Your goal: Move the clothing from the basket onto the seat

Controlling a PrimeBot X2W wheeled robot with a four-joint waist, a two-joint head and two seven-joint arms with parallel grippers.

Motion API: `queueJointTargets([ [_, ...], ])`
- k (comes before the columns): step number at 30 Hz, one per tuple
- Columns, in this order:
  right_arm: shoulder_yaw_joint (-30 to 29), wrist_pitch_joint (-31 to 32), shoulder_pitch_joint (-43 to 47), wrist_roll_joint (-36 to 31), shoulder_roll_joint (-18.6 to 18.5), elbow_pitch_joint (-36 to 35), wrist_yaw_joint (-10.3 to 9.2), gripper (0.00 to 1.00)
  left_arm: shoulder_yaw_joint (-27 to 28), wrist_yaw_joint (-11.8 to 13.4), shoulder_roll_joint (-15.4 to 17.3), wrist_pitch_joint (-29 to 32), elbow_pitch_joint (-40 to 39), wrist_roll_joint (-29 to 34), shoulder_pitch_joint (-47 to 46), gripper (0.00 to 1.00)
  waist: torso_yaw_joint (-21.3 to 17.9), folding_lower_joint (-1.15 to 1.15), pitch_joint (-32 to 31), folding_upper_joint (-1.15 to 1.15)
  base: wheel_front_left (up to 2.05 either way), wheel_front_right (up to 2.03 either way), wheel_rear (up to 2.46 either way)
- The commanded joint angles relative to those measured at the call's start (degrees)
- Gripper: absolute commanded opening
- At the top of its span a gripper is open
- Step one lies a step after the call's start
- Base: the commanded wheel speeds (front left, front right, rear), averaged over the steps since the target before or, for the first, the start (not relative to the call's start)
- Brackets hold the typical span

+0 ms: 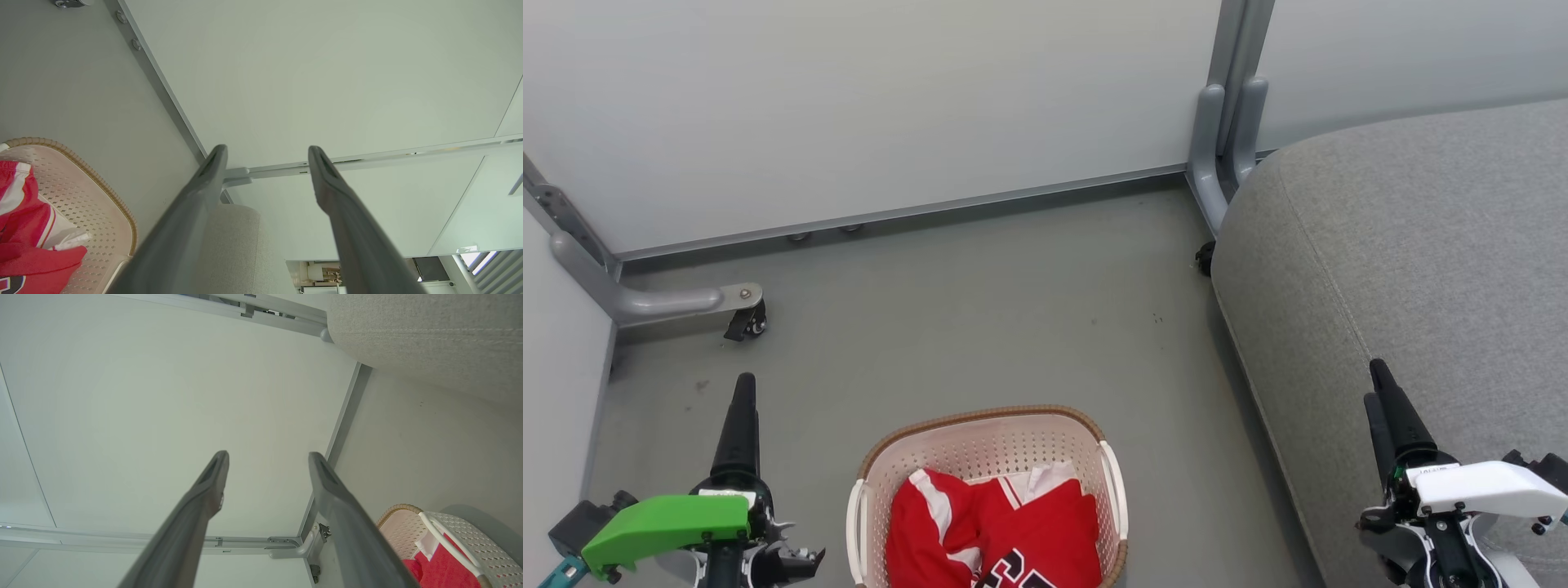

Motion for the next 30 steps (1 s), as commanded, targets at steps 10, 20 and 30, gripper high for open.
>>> queueJointTargets([
  [10, -1.53, -1.38, -0.20, -13.16, 0.77, -3.57, 0.04, 1.00, -0.70, 0.43, 0.40, -2.77, -3.00, 12.74, -1.86, 1.00, 0.11, 0.00, 0.28, 0.10, 0.00, 0.00, 0.00],
  [20, -1.99, -2.32, 0.07, -24.16, 1.72, -5.86, 0.04, 1.00, -2.83, 1.96, 0.47, -4.86, -4.37, 24.55, -1.98, 1.00, 0.25, 0.00, 0.47, 0.13, 0.00, 0.00, 0.00],
  [30, -2.58, -3.18, 0.43, -34.09, 2.57, -6.88, 0.04, 1.00, -4.45, 3.45, 0.53, -6.76, -4.23, 35.34, -2.21, 1.00, 0.38, 0.00, 0.70, 0.16, 0.00, 0.00, 0.00],
])
